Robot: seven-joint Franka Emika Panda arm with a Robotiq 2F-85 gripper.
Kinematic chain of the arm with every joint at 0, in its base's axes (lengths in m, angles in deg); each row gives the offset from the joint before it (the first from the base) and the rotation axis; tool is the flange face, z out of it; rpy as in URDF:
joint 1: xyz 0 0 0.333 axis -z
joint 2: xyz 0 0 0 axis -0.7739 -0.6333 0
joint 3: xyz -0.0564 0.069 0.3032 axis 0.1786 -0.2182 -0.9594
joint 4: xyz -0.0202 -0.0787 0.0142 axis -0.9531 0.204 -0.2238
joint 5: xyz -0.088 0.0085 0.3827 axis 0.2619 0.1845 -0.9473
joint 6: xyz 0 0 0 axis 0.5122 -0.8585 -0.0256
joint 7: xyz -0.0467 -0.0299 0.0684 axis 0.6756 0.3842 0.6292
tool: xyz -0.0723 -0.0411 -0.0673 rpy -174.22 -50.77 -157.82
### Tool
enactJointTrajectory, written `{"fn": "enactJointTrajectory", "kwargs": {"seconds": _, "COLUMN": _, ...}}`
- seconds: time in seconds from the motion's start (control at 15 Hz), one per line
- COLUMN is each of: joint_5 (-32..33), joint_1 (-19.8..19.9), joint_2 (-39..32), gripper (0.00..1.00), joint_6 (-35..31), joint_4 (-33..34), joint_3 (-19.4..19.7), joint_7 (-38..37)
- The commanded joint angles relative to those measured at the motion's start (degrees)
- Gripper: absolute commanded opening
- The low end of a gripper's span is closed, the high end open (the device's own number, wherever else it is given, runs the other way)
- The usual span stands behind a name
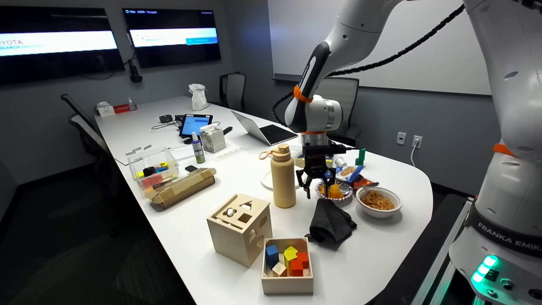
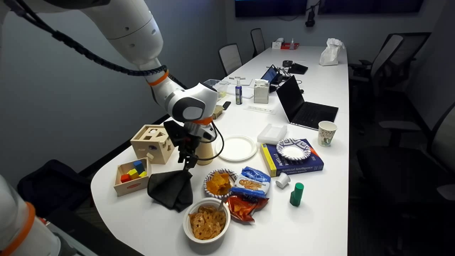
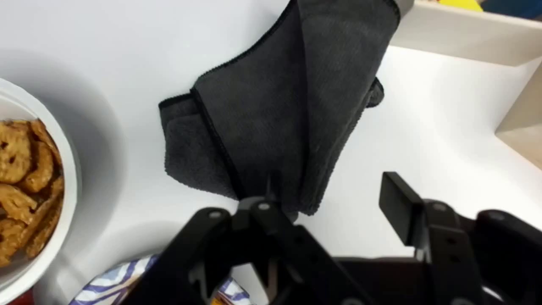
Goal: Fold the towel on the table
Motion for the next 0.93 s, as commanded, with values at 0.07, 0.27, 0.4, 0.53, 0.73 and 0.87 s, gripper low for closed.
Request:
{"fn": "enactJointTrajectory", "kwargs": {"seconds": 0.07, "joint_5": -3.45, "joint_1": 1.14, "joint_2": 2.43, "gripper": 0.99, "joint_6": -8.53, "joint_4": -3.28, "joint_3": -1.60, "joint_7": 1.79}}
{"fn": "enactJointTrajectory", "kwargs": {"seconds": 0.27, "joint_5": -3.37, "joint_1": 1.02, "joint_2": 5.62, "gripper": 1.00, "joint_6": -11.03, "joint_4": -6.59, "joint_3": -1.84, "joint_7": 1.26}}
{"fn": "enactJointTrajectory", "kwargs": {"seconds": 0.4, "joint_5": -2.72, "joint_1": 0.73, "joint_2": 8.27, "gripper": 1.00, "joint_6": -9.51, "joint_4": -9.04, "joint_3": -1.61, "joint_7": 0.24}}
{"fn": "enactJointTrajectory", "kwargs": {"seconds": 0.53, "joint_5": -2.70, "joint_1": 0.93, "joint_2": 10.43, "gripper": 1.00, "joint_6": -5.44, "joint_4": -11.00, "joint_3": -1.80, "joint_7": 0.19}}
{"fn": "enactJointTrajectory", "kwargs": {"seconds": 0.73, "joint_5": -5.39, "joint_1": 2.07, "joint_2": 10.33, "gripper": 1.00, "joint_6": 0.30, "joint_4": -11.98, "joint_3": -3.47, "joint_7": 5.37}}
{"fn": "enactJointTrajectory", "kwargs": {"seconds": 0.87, "joint_5": -7.60, "joint_1": 2.35, "joint_2": 8.63, "gripper": 1.00, "joint_6": 0.32, "joint_4": -11.77, "joint_3": -4.33, "joint_7": 9.02}}
